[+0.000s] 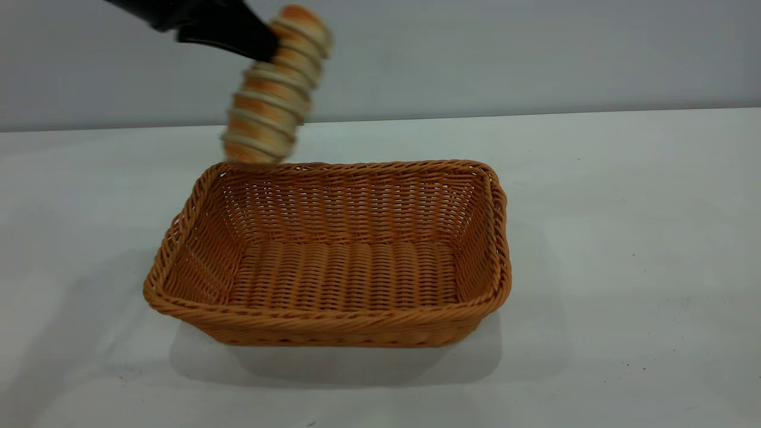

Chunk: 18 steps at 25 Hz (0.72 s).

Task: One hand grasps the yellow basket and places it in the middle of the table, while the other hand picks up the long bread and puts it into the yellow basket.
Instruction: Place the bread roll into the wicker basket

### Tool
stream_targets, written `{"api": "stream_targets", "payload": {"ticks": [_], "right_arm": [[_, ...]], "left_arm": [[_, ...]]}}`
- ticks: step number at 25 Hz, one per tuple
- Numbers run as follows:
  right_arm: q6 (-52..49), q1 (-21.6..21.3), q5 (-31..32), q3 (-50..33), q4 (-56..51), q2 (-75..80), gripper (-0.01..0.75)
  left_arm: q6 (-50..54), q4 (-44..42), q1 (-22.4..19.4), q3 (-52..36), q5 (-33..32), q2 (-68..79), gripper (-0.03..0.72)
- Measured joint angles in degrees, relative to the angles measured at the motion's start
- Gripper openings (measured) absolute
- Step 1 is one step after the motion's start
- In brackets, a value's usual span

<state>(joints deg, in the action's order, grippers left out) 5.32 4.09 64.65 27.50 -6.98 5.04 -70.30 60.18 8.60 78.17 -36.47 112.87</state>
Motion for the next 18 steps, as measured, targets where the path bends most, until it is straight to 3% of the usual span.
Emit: {"api": "stream_targets", "payload": {"ticks": [7,18], "right_arm": [[-0.07,0.00,-0.07,0.00,0.02,0.00,0.332],[-0.12,0.00,-0.13,0.00,0.07,0.00,0.331]], "left_arm": [[0.90,-3.74,6.51,0.00,-0.69,1.64,0.030],[4.36,-7.27,7.03,0.00,-0.89,8.34,0.029]]}}
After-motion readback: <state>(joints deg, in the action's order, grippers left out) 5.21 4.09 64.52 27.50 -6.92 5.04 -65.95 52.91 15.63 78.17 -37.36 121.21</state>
